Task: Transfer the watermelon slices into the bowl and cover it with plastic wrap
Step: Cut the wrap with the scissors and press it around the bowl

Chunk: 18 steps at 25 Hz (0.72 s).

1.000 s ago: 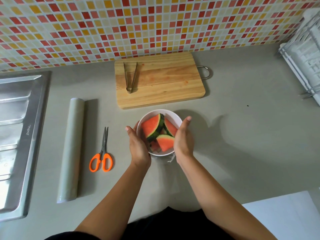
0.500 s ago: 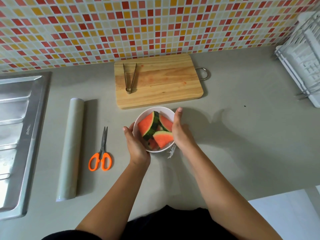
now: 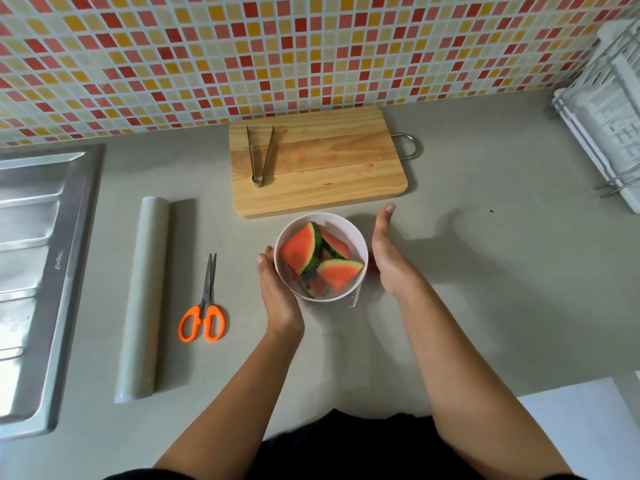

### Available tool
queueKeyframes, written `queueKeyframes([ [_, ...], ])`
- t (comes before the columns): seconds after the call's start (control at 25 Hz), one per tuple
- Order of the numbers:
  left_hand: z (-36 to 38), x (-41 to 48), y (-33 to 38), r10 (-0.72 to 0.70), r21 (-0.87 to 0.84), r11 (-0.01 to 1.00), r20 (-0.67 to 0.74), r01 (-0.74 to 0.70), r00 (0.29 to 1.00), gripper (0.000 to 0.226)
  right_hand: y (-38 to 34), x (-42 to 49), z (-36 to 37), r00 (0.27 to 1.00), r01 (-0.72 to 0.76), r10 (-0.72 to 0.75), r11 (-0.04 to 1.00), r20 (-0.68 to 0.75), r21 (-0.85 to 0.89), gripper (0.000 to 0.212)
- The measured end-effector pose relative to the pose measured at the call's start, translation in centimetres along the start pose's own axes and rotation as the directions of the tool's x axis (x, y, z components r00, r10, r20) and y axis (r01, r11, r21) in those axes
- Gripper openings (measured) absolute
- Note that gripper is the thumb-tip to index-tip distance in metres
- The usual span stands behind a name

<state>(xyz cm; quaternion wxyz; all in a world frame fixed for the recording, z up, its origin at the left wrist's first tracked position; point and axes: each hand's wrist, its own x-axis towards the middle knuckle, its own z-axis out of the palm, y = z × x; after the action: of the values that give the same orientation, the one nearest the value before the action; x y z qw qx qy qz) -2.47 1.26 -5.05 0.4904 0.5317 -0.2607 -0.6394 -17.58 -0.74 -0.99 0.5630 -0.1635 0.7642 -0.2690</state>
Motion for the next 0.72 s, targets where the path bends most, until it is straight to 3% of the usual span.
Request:
queueKeyframes([
  [0.08,-0.5,-0.4,-0.4,0.032,0.047,0.998,-0.060,-0.029,0.998,0.057,0.0,0.2,-0.4,0.996,0.053,-0.058,0.996,0.073,0.072,0.132],
  [0.16,-1.6,-1.3,-1.2,0.037,0.111,0.994,-0.180,-0.017,0.983,0.059,0.0,0.5,-1.0,0.978,0.179,-0.200,0.951,0.057,0.252,0.110],
  [0.24,-2.9,-2.3,-1.8,0.102,0.159,0.986,-0.270,-0.060,0.957,0.059,0.6,0.2,-1.6,0.925,0.379,-0.350,0.849,-0.146,0.367,0.082],
  [0.36,-3.5,-0.9,-0.6,0.093,0.012,0.996,-0.226,-0.092,0.970,0.049,3.4,-1.9,-0.2,0.767,0.599,-0.431,0.747,-0.475,0.288,0.079],
  [0.44,-2.6,0.5,0.8,0.063,-0.036,0.997,-0.066,-0.065,0.996,0.049,5.6,-3.5,2.3,0.768,0.616,-0.465,0.726,-0.441,0.306,0.086],
  [0.56,-1.1,0.4,1.4,0.028,-0.046,0.999,0.090,-0.024,0.996,0.052,6.2,-3.8,3.9,0.804,0.594,-0.541,0.713,-0.248,0.373,0.109],
  [0.64,-0.8,-1.2,0.5,0.082,-0.029,0.996,0.068,-0.080,0.994,0.047,4.7,-2.6,3.0,0.819,0.570,-0.545,0.744,-0.179,0.349,0.122],
  [0.72,-1.2,-2.9,-0.5,0.142,0.111,0.985,-0.069,-0.134,0.987,0.041,3.2,-1.4,1.7,0.831,0.552,-0.539,0.770,-0.136,0.320,0.127],
])
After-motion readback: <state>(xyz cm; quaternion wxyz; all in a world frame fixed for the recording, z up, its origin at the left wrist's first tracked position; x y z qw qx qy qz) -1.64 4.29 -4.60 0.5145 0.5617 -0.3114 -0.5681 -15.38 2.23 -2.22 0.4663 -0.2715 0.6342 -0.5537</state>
